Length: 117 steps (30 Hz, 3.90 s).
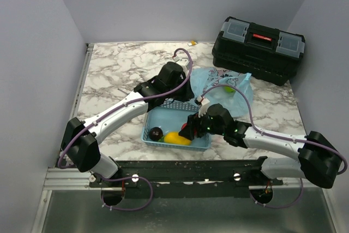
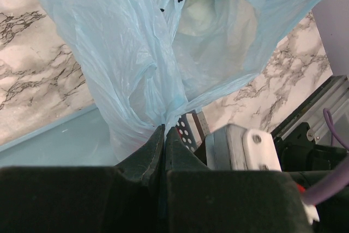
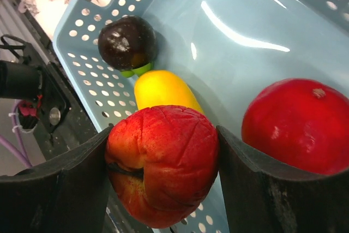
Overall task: Take the fake fruits out of the plastic bag
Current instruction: Place the fake fruit in the bin, then take out the fake fruit from the plastic bag.
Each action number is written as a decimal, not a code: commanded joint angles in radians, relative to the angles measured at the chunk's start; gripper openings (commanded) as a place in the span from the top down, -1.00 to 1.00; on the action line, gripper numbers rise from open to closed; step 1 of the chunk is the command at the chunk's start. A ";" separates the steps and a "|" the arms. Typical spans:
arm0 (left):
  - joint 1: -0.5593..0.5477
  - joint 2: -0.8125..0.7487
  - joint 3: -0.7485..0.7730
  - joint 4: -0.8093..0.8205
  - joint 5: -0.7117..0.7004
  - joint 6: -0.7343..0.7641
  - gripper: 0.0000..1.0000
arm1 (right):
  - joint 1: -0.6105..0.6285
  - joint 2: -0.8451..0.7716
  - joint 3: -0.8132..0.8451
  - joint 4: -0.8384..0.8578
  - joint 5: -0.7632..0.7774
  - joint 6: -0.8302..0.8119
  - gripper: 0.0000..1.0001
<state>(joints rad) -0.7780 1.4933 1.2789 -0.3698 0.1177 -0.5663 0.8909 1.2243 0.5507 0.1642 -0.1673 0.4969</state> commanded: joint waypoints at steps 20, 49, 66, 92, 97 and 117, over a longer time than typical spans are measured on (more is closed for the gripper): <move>0.008 -0.015 0.003 0.023 0.100 -0.027 1.00 | 0.017 -0.168 0.010 -0.293 0.240 -0.035 -0.53; 0.008 -0.021 -0.019 0.073 0.169 0.014 1.00 | 0.016 -0.275 0.134 -0.388 0.781 0.059 -0.46; -0.015 -0.021 0.014 0.078 0.210 -0.035 1.00 | -0.286 0.063 0.278 -0.285 0.764 0.110 -0.20; -0.025 -0.056 -0.002 0.088 0.217 -0.030 1.00 | -0.526 0.420 0.322 0.023 0.770 0.098 -0.26; -0.025 -0.049 0.000 0.085 0.221 -0.028 1.00 | -0.555 0.451 0.353 0.032 0.762 0.074 -0.41; -0.029 0.013 -0.008 0.083 0.247 -0.040 1.00 | -0.612 0.616 0.445 0.175 0.618 0.092 -0.85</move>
<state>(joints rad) -0.8005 1.4811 1.2819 -0.2852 0.3325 -0.6064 0.2924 1.8015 0.9775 0.2379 0.4881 0.5900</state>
